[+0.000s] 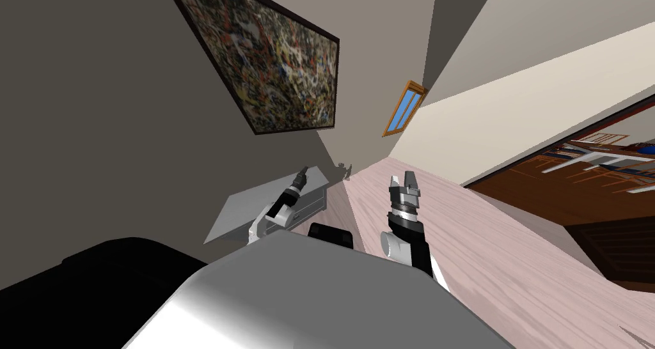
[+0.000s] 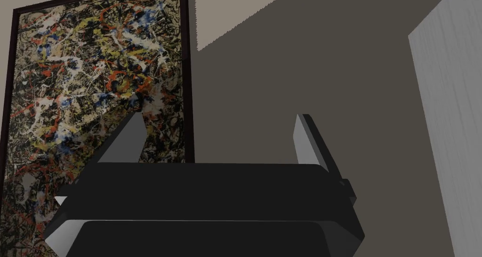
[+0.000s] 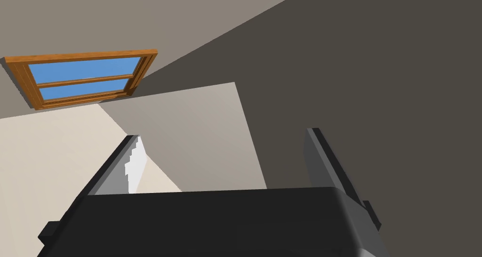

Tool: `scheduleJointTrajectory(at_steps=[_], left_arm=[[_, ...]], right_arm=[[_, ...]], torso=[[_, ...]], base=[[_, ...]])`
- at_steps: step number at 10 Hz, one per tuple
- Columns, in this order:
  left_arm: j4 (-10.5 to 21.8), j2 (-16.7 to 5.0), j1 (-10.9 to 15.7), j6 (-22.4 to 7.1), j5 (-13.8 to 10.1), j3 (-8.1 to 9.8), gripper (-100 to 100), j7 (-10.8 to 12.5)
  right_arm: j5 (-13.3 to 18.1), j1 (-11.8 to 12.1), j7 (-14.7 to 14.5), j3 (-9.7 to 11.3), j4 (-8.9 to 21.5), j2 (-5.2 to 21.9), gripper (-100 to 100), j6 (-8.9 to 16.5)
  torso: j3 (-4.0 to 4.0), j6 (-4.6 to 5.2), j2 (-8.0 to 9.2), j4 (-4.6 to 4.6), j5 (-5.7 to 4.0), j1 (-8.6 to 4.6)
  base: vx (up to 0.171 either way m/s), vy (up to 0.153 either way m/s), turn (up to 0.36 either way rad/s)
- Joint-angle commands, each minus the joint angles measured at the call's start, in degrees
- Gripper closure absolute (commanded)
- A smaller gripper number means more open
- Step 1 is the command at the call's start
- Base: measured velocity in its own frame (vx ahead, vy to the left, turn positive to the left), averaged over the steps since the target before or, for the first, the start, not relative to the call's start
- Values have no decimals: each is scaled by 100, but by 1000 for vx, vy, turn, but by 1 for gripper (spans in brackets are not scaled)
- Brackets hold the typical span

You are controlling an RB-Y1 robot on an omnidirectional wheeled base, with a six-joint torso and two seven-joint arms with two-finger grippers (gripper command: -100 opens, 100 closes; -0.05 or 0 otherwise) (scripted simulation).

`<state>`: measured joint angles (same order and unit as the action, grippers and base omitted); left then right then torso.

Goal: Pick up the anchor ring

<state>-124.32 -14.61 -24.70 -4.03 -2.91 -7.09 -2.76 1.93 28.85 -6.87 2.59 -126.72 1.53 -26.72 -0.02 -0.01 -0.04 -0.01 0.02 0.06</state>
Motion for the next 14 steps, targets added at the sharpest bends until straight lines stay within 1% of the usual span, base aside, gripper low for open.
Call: scheduleJointTrajectory(at_steps=[1,4,5,8,9,12,14], left_arm=[[168,-89,111,-286,-34,-31,-100,-20],[439,-274,248,-783,-103,-88,-100,-50],[439,-274,248,-814,-103,-88,-100,-50],[695,-481,376,-1272,-170,-144,-100,-80],[695,-481,376,-1299,-170,-144,-100,-80],[967,-748,515,-1804,-242,-205,-100,-111],[1175,-947,618,-2191,-297,-251,-100,-135]], right_arm=[[0,0,0,0,0,0,0,0],[0,0,0,0,0,0,0,0],[0,0,0,0,0,0,0,0],[0,0,0,0,0,0,0,0],[0,0,0,0,0,0,0,0],[0,0,0,0,0,0,0,0],[0,0,0,0,0,0,0,0]], torso=[[0,0,0,0,0,0],[-2,0,-3,-1,2,9],[-2,-1,-3,-1,2,7],[0,-1,1,0,1,3],[0,-1,1,0,1,4],[-1,0,-2,0,1,4],[0,-1,-1,0,2,10]], base=[[6,26,-65],[11,38,-74],[7,22,-20],[1,24,-52],[2,23,-29],[6,30,-68],[1,40,-72]])
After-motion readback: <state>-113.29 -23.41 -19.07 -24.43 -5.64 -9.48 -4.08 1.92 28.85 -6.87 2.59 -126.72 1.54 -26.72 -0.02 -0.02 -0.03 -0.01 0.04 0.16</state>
